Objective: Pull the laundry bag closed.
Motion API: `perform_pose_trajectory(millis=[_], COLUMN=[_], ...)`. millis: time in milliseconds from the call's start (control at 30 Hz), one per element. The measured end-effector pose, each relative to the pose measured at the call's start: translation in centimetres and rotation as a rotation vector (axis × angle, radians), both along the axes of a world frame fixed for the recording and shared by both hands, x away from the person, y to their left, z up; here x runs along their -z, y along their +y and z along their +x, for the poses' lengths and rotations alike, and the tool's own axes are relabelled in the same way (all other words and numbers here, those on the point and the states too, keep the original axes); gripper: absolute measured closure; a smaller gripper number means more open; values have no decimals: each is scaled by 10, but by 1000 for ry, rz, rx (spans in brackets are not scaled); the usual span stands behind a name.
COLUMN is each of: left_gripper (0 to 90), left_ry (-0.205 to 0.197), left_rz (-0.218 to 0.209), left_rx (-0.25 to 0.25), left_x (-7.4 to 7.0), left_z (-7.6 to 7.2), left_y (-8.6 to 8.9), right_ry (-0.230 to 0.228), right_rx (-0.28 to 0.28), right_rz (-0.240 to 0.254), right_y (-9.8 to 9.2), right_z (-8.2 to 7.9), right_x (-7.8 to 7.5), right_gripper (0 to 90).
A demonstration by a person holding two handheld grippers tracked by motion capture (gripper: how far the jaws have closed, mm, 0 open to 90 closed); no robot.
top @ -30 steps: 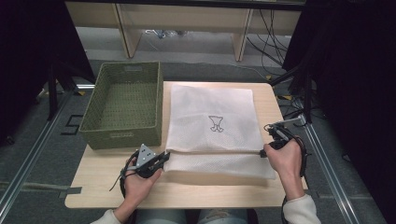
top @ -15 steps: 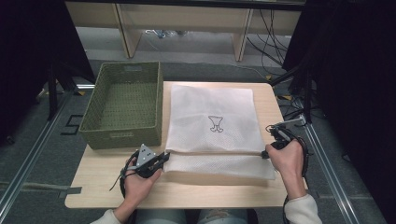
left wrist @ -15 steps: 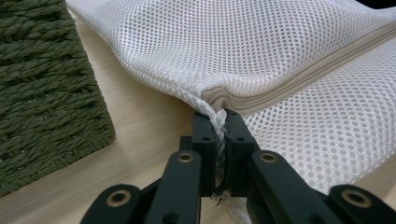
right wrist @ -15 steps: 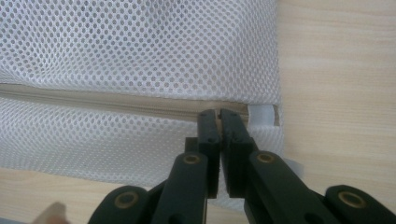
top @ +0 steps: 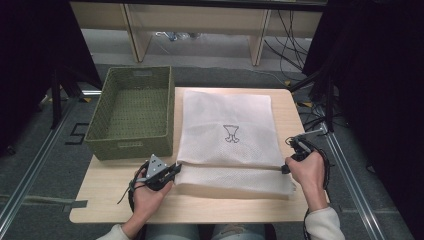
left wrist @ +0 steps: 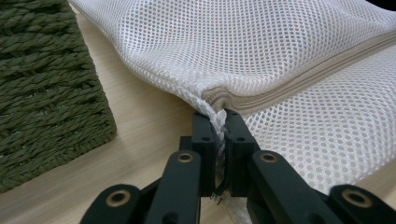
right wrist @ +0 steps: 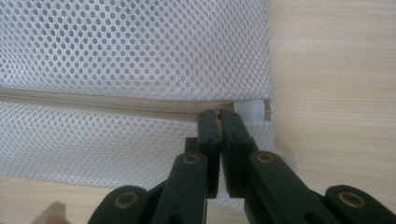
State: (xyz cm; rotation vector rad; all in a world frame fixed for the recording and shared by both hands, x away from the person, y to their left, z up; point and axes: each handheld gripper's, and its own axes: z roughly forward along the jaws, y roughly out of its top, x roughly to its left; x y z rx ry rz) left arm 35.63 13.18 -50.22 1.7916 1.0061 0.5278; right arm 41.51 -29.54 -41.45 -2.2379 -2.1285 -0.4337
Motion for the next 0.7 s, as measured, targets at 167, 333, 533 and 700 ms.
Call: perform_pose_trajectory(millis=[167,333,533,700], left_gripper=[839,838,836,832], left_ry=[13,15,6,7], left_rz=[-11,-8,8,23], left_rx=[-8,-10,4,14], left_x=[2,3,3,5], left_z=[0,1,1,1], left_y=[-1,-1,-1,-2], right_ry=[-45,13,10,5], right_rx=[-59,46,-3,21], right_rz=[-21,-33,-50,-82], right_y=[-7,-3,-7,0], right_z=[3,4,6,7], right_x=[7,6,14,14], right_gripper=[884,884,884,863])
